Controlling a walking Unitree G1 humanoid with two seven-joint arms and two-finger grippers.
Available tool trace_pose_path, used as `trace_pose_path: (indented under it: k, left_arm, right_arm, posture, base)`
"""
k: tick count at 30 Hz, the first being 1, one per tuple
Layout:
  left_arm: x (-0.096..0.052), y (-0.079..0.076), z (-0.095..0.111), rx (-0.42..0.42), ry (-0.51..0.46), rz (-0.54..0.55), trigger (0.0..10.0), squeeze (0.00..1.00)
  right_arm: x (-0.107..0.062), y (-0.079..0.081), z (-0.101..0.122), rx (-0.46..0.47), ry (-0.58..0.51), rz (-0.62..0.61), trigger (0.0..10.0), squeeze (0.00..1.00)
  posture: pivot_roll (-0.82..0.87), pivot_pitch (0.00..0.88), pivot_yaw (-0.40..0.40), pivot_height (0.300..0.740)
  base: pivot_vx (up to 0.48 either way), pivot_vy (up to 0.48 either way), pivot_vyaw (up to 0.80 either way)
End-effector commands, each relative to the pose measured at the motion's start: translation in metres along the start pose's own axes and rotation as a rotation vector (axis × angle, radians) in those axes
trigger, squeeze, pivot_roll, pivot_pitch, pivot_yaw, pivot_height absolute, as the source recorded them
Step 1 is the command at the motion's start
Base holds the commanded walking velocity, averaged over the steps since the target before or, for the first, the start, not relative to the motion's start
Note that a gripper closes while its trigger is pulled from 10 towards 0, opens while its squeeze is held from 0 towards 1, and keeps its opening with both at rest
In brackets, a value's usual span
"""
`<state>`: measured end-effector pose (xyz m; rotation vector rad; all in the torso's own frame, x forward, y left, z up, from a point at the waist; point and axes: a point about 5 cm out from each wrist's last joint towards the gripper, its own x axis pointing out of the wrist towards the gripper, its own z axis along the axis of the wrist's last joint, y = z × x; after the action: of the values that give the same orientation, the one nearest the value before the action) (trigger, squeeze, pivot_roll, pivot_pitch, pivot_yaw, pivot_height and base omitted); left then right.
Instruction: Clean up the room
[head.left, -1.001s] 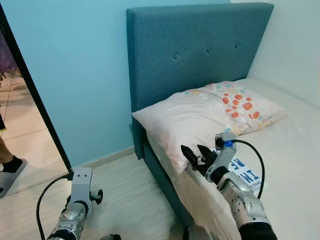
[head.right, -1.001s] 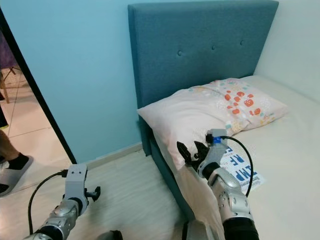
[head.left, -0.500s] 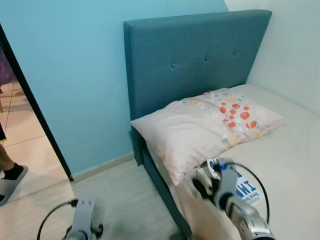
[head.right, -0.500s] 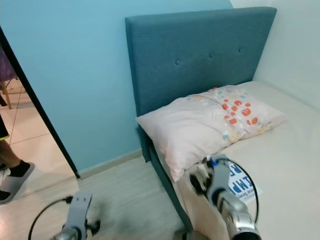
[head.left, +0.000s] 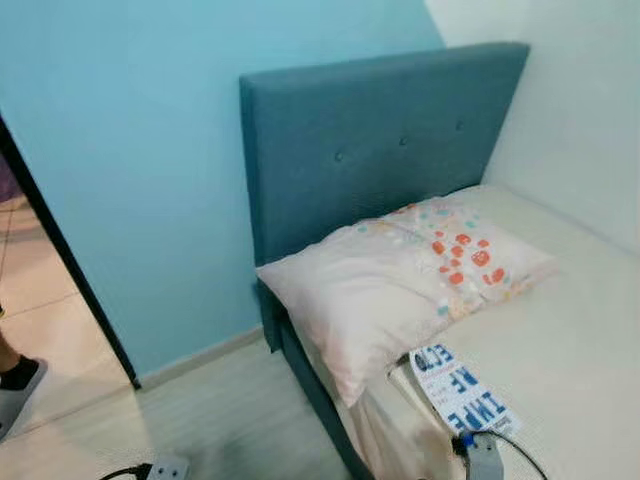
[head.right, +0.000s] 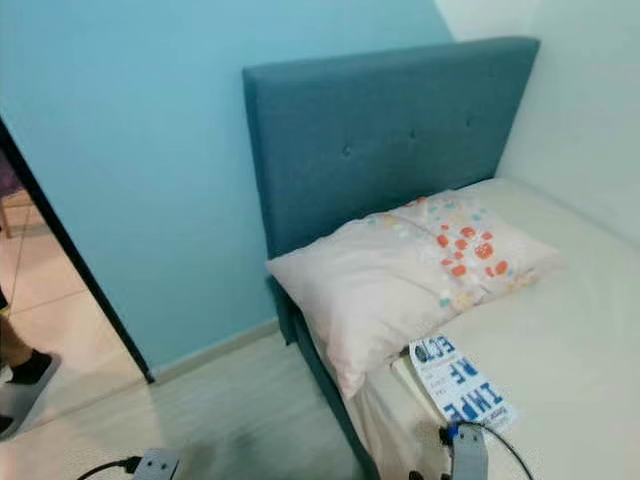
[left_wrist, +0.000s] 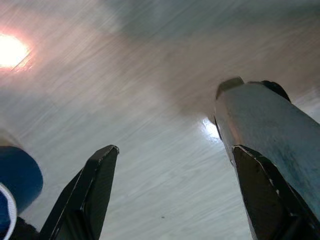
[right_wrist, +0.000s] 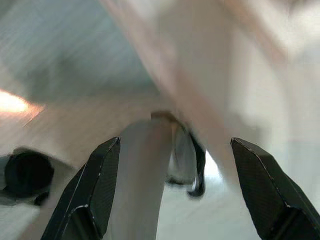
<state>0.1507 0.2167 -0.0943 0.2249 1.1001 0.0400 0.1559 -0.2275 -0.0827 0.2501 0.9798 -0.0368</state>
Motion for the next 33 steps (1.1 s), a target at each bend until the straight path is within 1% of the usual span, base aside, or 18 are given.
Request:
trace_pose_path:
  k: [1, 2, 4, 6, 7, 8, 9, 10, 11, 12, 13, 15, 16, 19, 23, 29, 33]
  left_arm:
    - [-0.001, 0.003, -0.006, 0.028, 0.029, 0.006, 10.0, 0.0]
    - [0.0, 0.003, -0.005, 0.033, 0.031, 0.002, 10.0, 0.0]
    - [0.0, 0.003, -0.005, 0.033, 0.031, 0.002, 10.0, 0.0]
    - [0.0, 0.003, -0.003, 0.033, 0.029, -0.001, 10.0, 0.0]
    - [0.0, 0.003, -0.003, 0.033, 0.029, -0.001, 10.0, 0.0]
    - [0.0, 0.003, -0.002, 0.035, 0.027, -0.003, 10.0, 0.0]
    - [0.0, 0.003, -0.002, 0.035, 0.027, -0.003, 10.0, 0.0]
    - [0.0, 0.002, -0.002, 0.037, 0.025, -0.005, 10.0, 0.0]
    - [0.0, 0.002, -0.002, 0.037, 0.025, -0.005, 10.0, 0.0]
    - [0.0, 0.002, -0.002, 0.049, 0.022, -0.006, 10.0, 0.0]
    - [0.0, 0.002, -0.002, 0.049, 0.022, -0.006, 10.0, 0.0]
    - [-0.001, 0.001, -0.005, 0.069, 0.025, -0.012, 10.0, 0.0]
    - [-0.001, 0.001, -0.005, 0.069, 0.025, -0.012, 10.0, 0.0]
    - [-0.001, 0.001, -0.008, 0.079, 0.031, -0.016, 10.0, 0.0]
    - [-0.001, 0.001, -0.009, 0.068, 0.04, -0.016, 10.0, 0.0]
    - [-0.001, 0.0, -0.01, 0.047, 0.046, -0.02, 10.0, 0.0]
    - [-0.001, -0.002, -0.009, 0.048, 0.046, -0.025, 10.0, 0.0]
  right_arm:
    - [-0.001, 0.0, -0.014, 0.036, 0.04, -0.013, 10.0, 0.0]
    - [-0.002, -0.001, -0.024, 0.043, 0.073, -0.026, 10.0, 0.0]
    - [-0.002, -0.001, -0.024, 0.043, 0.073, -0.026, 10.0, 0.0]
    - [-0.006, -0.004, -0.042, 0.04, 0.136, -0.049, 10.0, 0.0]
    - [-0.006, -0.004, -0.042, 0.04, 0.136, -0.049, 10.0, 0.0]
    - [-0.008, -0.006, -0.05, 0.033, 0.161, -0.058, 10.0, 0.0]
    - [-0.008, -0.006, -0.05, 0.033, 0.161, -0.058, 10.0, 0.0]
    - [-0.011, -0.009, -0.056, 0.026, 0.179, -0.066, 10.0, 0.0]
    - [-0.011, -0.009, -0.056, 0.026, 0.179, -0.066, 10.0, 0.0]
    - [-0.015, -0.015, -0.063, 0.019, 0.198, -0.086, 10.0, 0.0]
    - [-0.015, -0.015, -0.063, 0.019, 0.198, -0.086, 10.0, 0.0]
    - [-0.021, -0.024, -0.071, 0.006, 0.229, -0.13, 10.0, 0.0]
    - [-0.021, -0.024, -0.071, 0.006, 0.229, -0.13, 10.0, 0.0]
    - [-0.025, -0.031, -0.075, -0.017, 0.259, -0.163, 10.0, 0.0]
    - [-0.025, -0.032, -0.075, -0.032, 0.268, -0.166, 10.0, 0.0]
    - [-0.024, -0.031, -0.072, -0.055, 0.271, -0.165, 10.0, 0.0]
    - [-0.019, -0.027, -0.064, -0.072, 0.262, -0.165, 10.0, 0.0]
  posture:
    - [-0.02, 0.0, -0.053, 0.7]
    - [-0.02, 0.0, -0.055, 0.705]
    - [-0.02, 0.0, -0.055, 0.705]
    - [-0.01, 0.0, -0.057, 0.715]
    - [-0.01, 0.0, -0.057, 0.715]
    - [-0.01, 0.0, -0.057, 0.72]
    - [-0.01, 0.0, -0.057, 0.72]
    - [-0.02, 0.0, -0.056, 0.725]
    - [-0.02, 0.0, -0.056, 0.725]
    - [-0.02, 0.0, -0.056, 0.73]
    - [-0.02, 0.0, -0.056, 0.73]
    - [-0.02, 0.0, -0.054, 0.73]
    - [-0.02, 0.0, -0.054, 0.73]
    - [-0.02, 0.0, -0.054, 0.73]
    - [-0.02, 0.0, -0.055, 0.73]
    - [-0.02, 0.0, -0.055, 0.73]
    - [-0.02, 0.0, -0.054, 0.73]
  base:
    - [-0.48, 0.0, 0.0]
    - [-0.48, 0.0, 0.0]
    - [-0.48, 0.0, 0.0]
    - [-0.48, 0.0, 0.0]
    - [-0.48, 0.0, 0.0]
    - [-0.48, 0.0, 0.0]
    - [-0.48, 0.0, 0.0]
    - [-0.48, 0.0, 0.0]
    - [-0.48, 0.0, 0.0]
    - [0.0, 0.0, 0.0]
    - [0.0, 0.0, 0.0]
    - [0.0, 0.0, 0.0]
    - [0.0, 0.0, 0.0]
    - [0.0, 0.0, 0.0]
    - [0.0, 0.0, 0.0]
    - [-0.283, 0.0, 0.0]
    - [-0.307, 0.0, 0.0]
